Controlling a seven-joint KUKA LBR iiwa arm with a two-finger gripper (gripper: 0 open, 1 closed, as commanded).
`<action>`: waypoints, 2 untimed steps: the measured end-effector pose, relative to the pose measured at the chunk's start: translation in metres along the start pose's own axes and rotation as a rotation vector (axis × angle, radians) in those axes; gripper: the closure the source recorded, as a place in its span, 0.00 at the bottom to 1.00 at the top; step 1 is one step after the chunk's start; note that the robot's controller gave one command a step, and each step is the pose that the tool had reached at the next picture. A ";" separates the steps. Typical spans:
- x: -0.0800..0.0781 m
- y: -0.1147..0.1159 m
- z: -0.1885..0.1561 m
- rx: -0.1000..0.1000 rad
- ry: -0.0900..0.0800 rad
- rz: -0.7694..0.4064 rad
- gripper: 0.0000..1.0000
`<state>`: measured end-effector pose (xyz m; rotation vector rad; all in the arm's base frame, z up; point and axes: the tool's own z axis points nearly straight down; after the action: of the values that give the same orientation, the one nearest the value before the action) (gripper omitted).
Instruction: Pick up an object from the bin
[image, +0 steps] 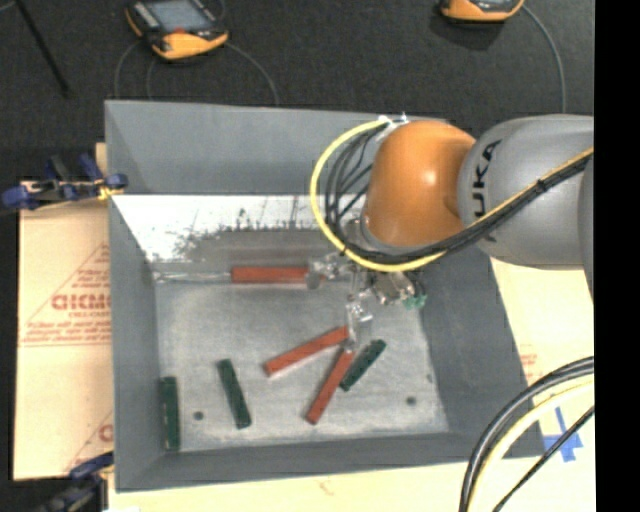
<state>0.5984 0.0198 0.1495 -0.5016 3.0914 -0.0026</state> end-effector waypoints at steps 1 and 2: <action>0.021 0.001 0.035 -0.004 0.007 0.086 0.00; 0.010 0.002 0.078 -0.002 0.006 0.195 1.00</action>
Offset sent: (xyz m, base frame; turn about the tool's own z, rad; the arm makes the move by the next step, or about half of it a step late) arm -0.0107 -0.0005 -0.0795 0.1960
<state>0.5891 0.0187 0.0712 -0.1989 3.1313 0.0010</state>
